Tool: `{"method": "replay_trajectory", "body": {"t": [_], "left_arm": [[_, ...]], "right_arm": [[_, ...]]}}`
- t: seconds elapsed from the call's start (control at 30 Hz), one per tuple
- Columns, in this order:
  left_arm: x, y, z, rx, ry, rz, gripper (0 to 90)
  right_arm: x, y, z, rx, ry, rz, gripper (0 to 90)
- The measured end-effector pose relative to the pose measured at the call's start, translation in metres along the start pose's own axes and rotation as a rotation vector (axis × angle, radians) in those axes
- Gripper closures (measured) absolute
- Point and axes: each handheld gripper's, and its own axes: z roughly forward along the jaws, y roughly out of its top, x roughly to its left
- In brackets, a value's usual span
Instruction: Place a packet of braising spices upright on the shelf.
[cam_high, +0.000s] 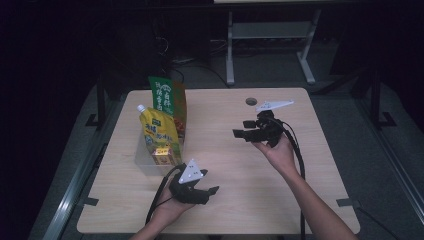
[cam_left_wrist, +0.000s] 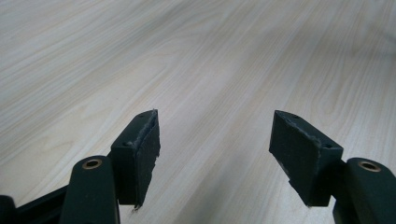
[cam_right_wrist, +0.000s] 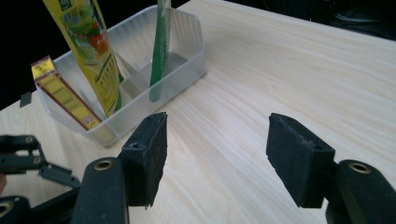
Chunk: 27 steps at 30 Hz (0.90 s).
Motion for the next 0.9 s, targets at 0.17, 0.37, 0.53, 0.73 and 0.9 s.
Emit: {"method": "replay_trajectory", "body": {"t": [0.17, 0.37, 0.53, 0.73, 0.9], "left_arm": [[0.001, 0.0, 0.0, 0.002, 0.001, 0.001, 32.4], [0.0, -0.001, 0.001, -0.002, 0.003, -0.009, 32.0], [-0.001, -0.001, 0.001, -0.001, -0.001, -0.012, 31.8], [0.0, -0.001, 0.001, -0.002, 0.002, -0.01, 31.5], [-0.001, -0.002, 0.001, -0.012, 0.004, -0.013, 31.4]], "right_arm": [[-0.002, -0.012, -0.01, 0.002, -0.005, 0.009, 37.2], [-0.005, -0.026, -0.017, -0.002, -0.003, 0.026, 36.9], [-0.006, -0.036, -0.026, -0.005, -0.001, 0.035, 36.6], [-0.007, -0.05, -0.038, 0.001, -0.005, 0.054, 36.4], [-0.01, -0.062, -0.046, -0.005, -0.013, 0.068, 35.7]]}}
